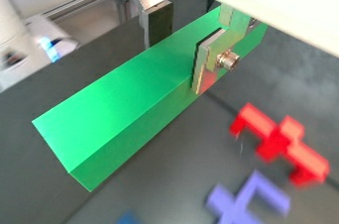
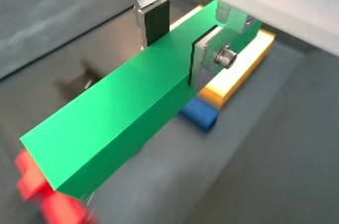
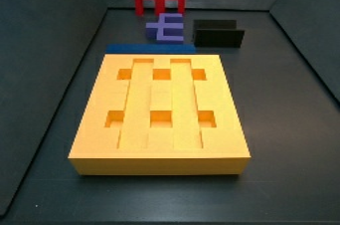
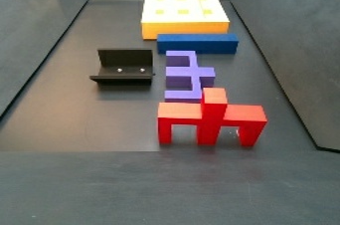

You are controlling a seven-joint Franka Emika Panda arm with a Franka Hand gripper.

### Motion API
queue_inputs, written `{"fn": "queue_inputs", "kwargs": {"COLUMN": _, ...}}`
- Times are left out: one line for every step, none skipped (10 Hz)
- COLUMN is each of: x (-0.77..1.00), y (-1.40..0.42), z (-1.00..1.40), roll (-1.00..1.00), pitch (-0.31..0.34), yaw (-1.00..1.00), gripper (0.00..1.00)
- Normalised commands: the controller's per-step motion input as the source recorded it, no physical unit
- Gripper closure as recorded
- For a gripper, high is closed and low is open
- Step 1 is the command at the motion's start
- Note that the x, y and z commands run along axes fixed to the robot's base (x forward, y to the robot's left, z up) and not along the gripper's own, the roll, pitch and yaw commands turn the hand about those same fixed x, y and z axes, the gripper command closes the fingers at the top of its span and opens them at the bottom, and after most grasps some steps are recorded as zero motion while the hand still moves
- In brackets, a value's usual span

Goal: Pick up the green object. Move up. Move to above the board. Insert the green object.
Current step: Move to above the board, then insert the green object.

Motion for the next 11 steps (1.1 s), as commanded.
{"fn": "queue_inputs", "kwargs": {"x": 0.8, "y": -1.4, "z": 0.18, "roll": 0.09, "pitch": 0.428, "yaw": 0.0, "gripper": 1.0}}
{"fn": "queue_inputs", "kwargs": {"x": 0.83, "y": -1.4, "z": 0.19, "roll": -0.03, "pitch": 0.352, "yaw": -0.01, "gripper": 1.0}}
{"fn": "queue_inputs", "kwargs": {"x": 0.83, "y": -1.4, "z": 0.19, "roll": 0.0, "pitch": 0.264, "yaw": 0.0, "gripper": 1.0}}
{"fn": "queue_inputs", "kwargs": {"x": 0.82, "y": -1.4, "z": 0.2, "roll": 0.03, "pitch": 0.189, "yaw": 0.01, "gripper": 1.0}}
{"fn": "queue_inputs", "kwargs": {"x": 0.85, "y": -1.4, "z": 0.21, "roll": 0.0, "pitch": 0.144, "yaw": 0.01, "gripper": 1.0}}
{"fn": "queue_inputs", "kwargs": {"x": 0.87, "y": -1.4, "z": 0.21, "roll": 0.01, "pitch": 0.149, "yaw": 0.01, "gripper": 1.0}}
{"fn": "queue_inputs", "kwargs": {"x": 0.92, "y": -1.4, "z": 0.22, "roll": 0.01, "pitch": 0.165, "yaw": 0.01, "gripper": 1.0}}
{"fn": "queue_inputs", "kwargs": {"x": 0.51, "y": -0.72, "z": 0.12, "roll": 0.04, "pitch": 0.166, "yaw": 0.01, "gripper": 1.0}}
{"fn": "queue_inputs", "kwargs": {"x": 0.24, "y": -0.29, "z": 0.07, "roll": 0.05, "pitch": 0.137, "yaw": 0.0, "gripper": 1.0}}
{"fn": "queue_inputs", "kwargs": {"x": 0.0, "y": 0.0, "z": 0.0, "roll": -0.01, "pitch": 0.0, "yaw": 0.0, "gripper": 1.0}}
{"fn": "queue_inputs", "kwargs": {"x": 0.04, "y": -0.04, "z": -0.03, "roll": -0.01, "pitch": 0.0, "yaw": -0.03, "gripper": 1.0}}
